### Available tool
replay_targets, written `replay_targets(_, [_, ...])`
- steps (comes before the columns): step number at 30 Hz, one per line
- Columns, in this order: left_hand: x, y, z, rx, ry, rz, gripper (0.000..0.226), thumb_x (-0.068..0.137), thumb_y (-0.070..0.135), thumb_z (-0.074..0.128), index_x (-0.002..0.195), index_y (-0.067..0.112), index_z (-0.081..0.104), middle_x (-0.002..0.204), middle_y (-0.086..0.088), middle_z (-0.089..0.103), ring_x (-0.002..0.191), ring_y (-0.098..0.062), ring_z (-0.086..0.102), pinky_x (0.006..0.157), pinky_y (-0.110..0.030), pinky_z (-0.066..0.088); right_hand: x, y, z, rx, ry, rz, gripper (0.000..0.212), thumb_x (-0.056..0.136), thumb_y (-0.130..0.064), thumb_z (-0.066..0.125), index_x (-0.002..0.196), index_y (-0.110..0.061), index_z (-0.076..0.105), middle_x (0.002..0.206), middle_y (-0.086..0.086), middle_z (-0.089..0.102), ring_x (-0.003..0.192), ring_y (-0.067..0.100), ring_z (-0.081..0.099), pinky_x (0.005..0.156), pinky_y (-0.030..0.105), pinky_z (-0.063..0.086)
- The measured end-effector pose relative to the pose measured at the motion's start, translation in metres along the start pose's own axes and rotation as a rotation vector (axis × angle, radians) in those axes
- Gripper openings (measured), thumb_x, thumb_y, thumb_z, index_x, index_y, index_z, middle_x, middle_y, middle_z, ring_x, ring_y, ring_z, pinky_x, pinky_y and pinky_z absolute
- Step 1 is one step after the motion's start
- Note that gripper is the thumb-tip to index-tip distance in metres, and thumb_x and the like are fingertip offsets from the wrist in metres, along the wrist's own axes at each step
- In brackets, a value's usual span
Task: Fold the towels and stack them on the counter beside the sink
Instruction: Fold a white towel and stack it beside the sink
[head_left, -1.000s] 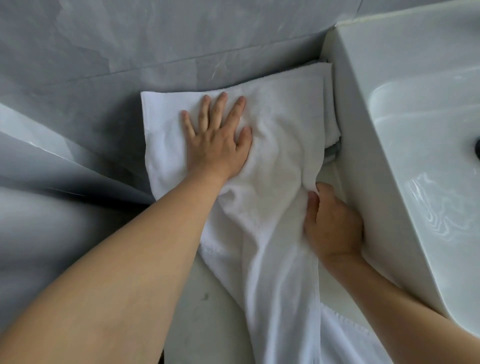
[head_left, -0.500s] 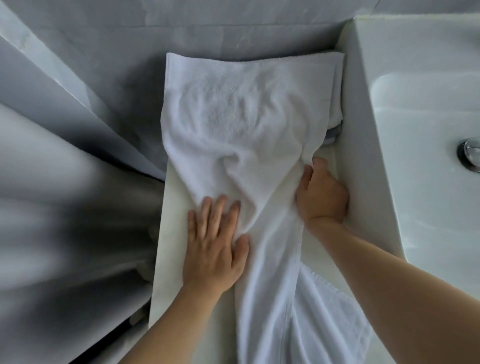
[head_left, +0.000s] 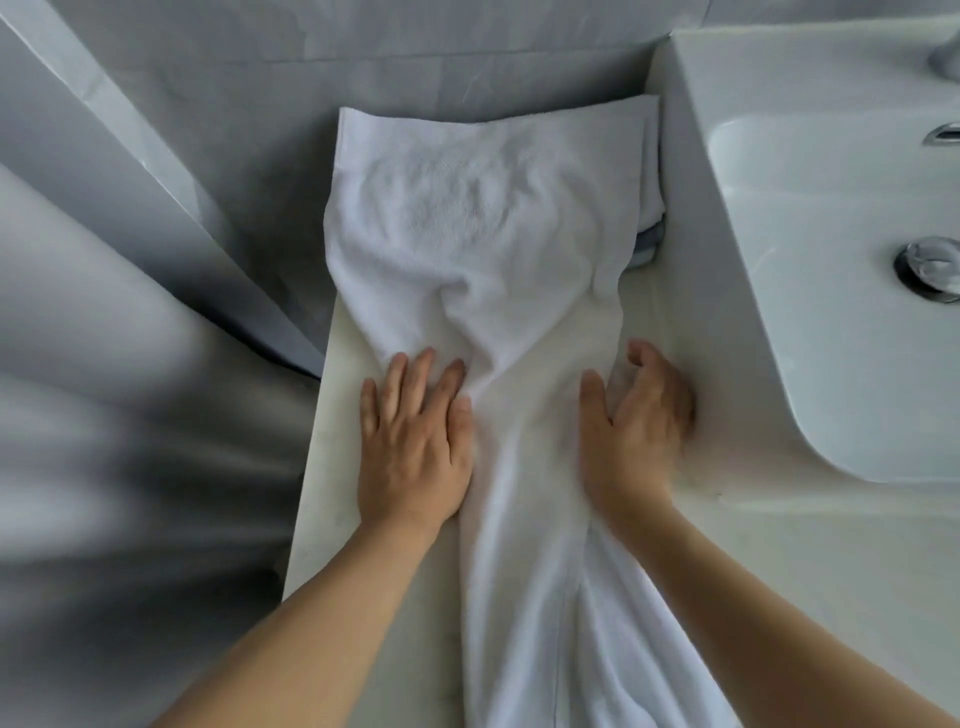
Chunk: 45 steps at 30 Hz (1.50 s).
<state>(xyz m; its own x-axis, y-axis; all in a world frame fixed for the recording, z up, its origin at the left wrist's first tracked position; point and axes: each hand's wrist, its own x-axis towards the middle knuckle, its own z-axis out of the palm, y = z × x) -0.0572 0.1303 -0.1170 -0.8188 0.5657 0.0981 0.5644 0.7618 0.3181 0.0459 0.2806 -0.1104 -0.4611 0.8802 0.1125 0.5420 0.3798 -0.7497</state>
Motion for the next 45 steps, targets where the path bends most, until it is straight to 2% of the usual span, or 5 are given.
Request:
replay_targets(8, [0.002,-0.002,0.003,0.059,0.184,-0.328,0.05,0.095,0.038,0.04,0.133,0.006,0.05,0.135,-0.013,0.052,0.124,-0.035,0.045,0.109,-0.053,0.032,-0.037,-0.01,-0.031,-0.35,-0.47,0.197,0.038,0.083,-0.061,0.056,0.077,-0.024,0.053,0.146,-0.003,0.027,0.132,0.026,0.02,0.111,0.038,0.018])
replay_targets(13, [0.004,-0.005,0.004,0.056,0.208,-0.361,0.041,0.092,0.038,0.041,0.116,0.008,0.054,0.131,-0.013,0.054,0.125,-0.035,0.045,0.109,-0.051,0.03,-0.019,-0.018,-0.048,0.135,-0.013,0.131,0.039,0.089,-0.036,0.056,0.066,-0.011,0.037,0.056,-0.002,0.044,0.06,0.023,0.044,0.055,0.037,0.033])
replay_targets(25, [-0.003,0.0,-0.013,-0.425,0.195,-0.274,0.028,0.088,0.002,0.044,0.087,0.01,0.071,0.128,-0.012,0.062,0.121,-0.033,0.051,0.106,-0.048,0.037,-0.028,0.041,-0.038,-0.25,-0.054,-0.367,0.017,0.089,-0.01,0.062,0.079,-0.004,0.05,0.098,0.019,0.058,0.09,0.037,0.053,0.079,0.037,0.038])
replay_targets(31, [0.029,0.024,-0.035,-1.597,-0.171,-0.833,0.034,0.086,-0.007,0.037,0.095,0.01,0.064,0.078,-0.008,0.072,0.068,-0.023,0.07,0.062,-0.036,0.059,-0.028,0.037,-0.04,-0.259,-0.04,-0.363,0.017,0.09,-0.009,0.062,0.079,-0.002,0.051,0.095,0.021,0.058,0.087,0.038,0.054,0.078,0.037,0.038])
replay_targets(45, [0.01,0.026,-0.015,-1.651,-0.634,-0.381,0.02,0.076,0.011,0.059,0.08,0.024,0.074,0.082,-0.002,0.07,0.08,-0.015,0.067,0.079,-0.03,0.056,-0.028,0.035,-0.042,-0.243,-0.04,-0.381,0.024,0.091,-0.023,0.049,0.074,-0.005,0.047,0.089,0.02,0.056,0.081,0.036,0.053,0.075,0.039,0.041])
